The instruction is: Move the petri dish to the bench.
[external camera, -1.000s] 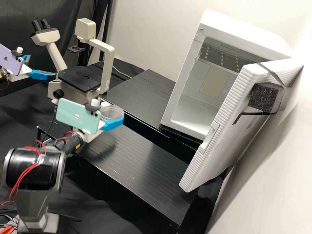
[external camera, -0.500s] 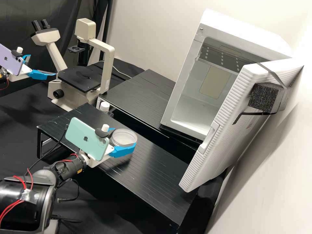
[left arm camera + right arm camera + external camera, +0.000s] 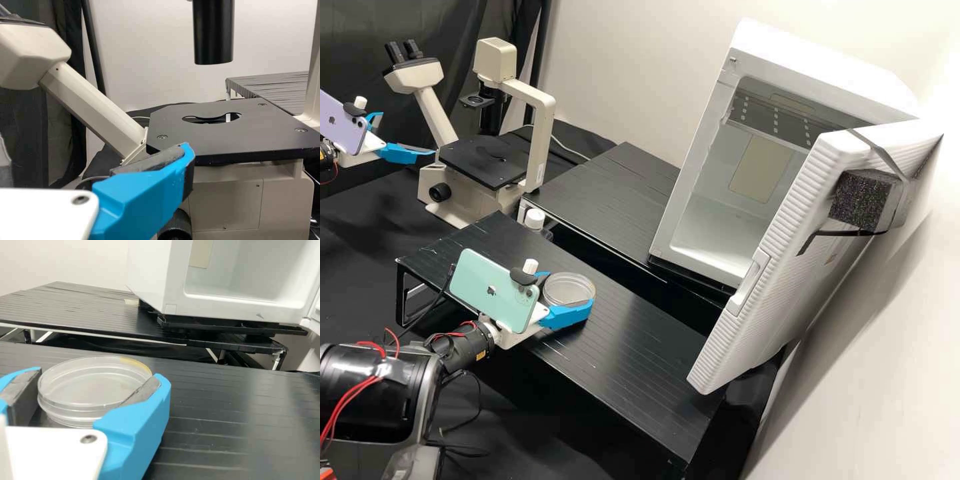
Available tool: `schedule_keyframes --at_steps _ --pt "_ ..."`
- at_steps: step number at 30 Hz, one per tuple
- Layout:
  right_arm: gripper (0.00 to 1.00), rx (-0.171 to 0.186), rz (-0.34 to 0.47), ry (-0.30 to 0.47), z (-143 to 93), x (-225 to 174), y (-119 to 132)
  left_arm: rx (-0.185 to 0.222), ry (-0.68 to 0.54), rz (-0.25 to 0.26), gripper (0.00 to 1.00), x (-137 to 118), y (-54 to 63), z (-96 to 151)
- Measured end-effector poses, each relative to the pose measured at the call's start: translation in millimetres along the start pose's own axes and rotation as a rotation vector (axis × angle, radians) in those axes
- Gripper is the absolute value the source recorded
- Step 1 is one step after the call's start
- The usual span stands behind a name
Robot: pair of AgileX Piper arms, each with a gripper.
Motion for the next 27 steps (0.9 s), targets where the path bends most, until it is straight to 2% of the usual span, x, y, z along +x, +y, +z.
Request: schedule_keyframes --at_steps 12,20,23,25,27 --pt "1.00 -0.001 -0.007 0.009 -1 -1 -1 0.000 0.000 0.000 1.00 0 0.0 0" --pt "1.00 0.041 0.000 0.048 -8 -9 3 0.000 0.000 0.000 1.00 0 0.0 0" --pt "1.00 0.056 0.038 0.072 -12 -16 9 0.000 0.000 0.000 1.00 0 0.0 0" --pt "1.00 0.051 0.085 0.087 -14 -20 16 0.000 0.000 0.000 1.00 0 0.0 0" --pt "1.00 0.031 0.117 0.107 -16 -25 21 0.000 0.000 0.000 1.00 0 0.0 0"
